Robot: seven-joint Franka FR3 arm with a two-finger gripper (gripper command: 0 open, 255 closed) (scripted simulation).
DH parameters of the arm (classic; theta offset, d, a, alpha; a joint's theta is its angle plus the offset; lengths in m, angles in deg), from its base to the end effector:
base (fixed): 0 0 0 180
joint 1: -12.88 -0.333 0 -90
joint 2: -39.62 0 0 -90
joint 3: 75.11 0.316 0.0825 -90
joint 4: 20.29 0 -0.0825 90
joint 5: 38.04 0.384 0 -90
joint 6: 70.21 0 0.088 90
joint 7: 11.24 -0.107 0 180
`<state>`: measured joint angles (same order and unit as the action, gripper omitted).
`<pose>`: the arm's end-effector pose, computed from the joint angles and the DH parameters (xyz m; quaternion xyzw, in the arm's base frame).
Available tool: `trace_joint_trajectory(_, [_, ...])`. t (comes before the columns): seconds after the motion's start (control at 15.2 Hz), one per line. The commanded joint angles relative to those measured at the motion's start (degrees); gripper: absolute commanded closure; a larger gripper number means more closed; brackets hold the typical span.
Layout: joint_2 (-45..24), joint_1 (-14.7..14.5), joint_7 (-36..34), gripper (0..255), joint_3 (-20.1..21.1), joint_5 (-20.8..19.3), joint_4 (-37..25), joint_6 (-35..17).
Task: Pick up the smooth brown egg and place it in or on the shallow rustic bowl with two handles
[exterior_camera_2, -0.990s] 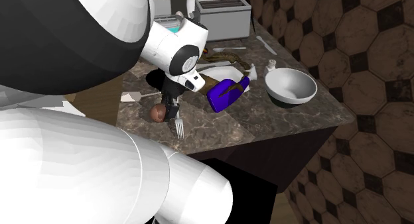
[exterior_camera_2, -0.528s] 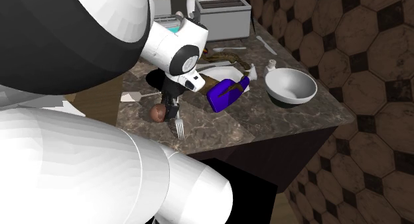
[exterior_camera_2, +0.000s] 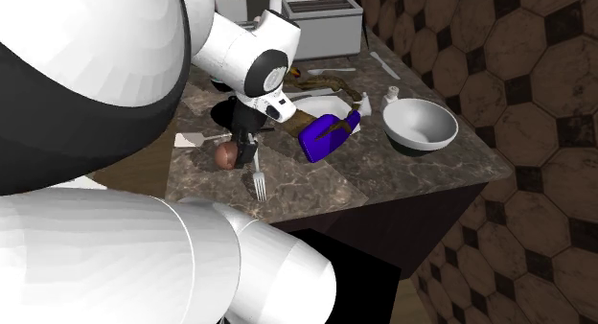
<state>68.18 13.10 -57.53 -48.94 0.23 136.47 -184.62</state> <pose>0.2999 0.1717 0.3394 -0.9016 0.3784 0.1941 0.0791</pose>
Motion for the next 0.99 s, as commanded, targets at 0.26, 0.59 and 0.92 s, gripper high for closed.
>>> trace_joint_trajectory(0.26, [3.6, 0.1, -1.7, 255, -1.6, -1.5, -2.2, 5.6])
trace_joint_trajectory(0.59, [5.8, 0.2, -3.1, 255, -2.8, -2.7, -4.5, 9.9])
trace_joint_trajectory(0.92, [7.5, 0.4, -4.5, 255, -4.0, -3.8, -7.1, 14.1])
